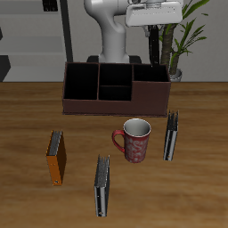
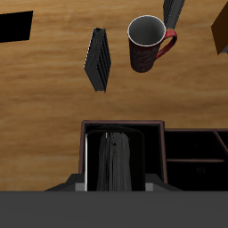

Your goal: Place the black book into the back desk caddy's right compartment

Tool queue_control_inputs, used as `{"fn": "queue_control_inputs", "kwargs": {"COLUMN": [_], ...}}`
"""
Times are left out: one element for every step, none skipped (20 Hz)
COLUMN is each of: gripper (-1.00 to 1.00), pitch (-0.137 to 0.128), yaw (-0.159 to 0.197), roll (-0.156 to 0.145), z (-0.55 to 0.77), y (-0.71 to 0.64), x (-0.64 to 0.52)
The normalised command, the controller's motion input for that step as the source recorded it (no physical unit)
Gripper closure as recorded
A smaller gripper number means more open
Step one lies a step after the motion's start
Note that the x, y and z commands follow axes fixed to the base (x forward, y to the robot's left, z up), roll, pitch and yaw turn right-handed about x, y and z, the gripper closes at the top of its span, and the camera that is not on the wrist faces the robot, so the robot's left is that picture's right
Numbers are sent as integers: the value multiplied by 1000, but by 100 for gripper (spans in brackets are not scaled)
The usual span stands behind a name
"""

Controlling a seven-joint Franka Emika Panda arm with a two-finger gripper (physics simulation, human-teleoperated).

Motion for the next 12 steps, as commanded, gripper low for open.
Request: {"fn": "queue_control_inputs", "kwargs": {"gripper": [100,100,100,100,100,100,100,100,100,100,100,100], "pitch": [36,12,34,40,9,27,61,17,18,19,66,13], "yaw": [-33,21,-30,-24,4,31,-16,-26,8,6,-38,11], "roll": [-25,31,-38,8,-6,-29,11,-29,22,-15,-25,8], "z": [-233,-214,-214,-238,-107,-443,-274,-171,-228,-191,-366,-261], "y": [-131,40,-186,-112,99,-144,-137,-62,-42,-54,-104,-54], "x": [78,79,79,71,-16,87,85,2,36,43,86,41]}}
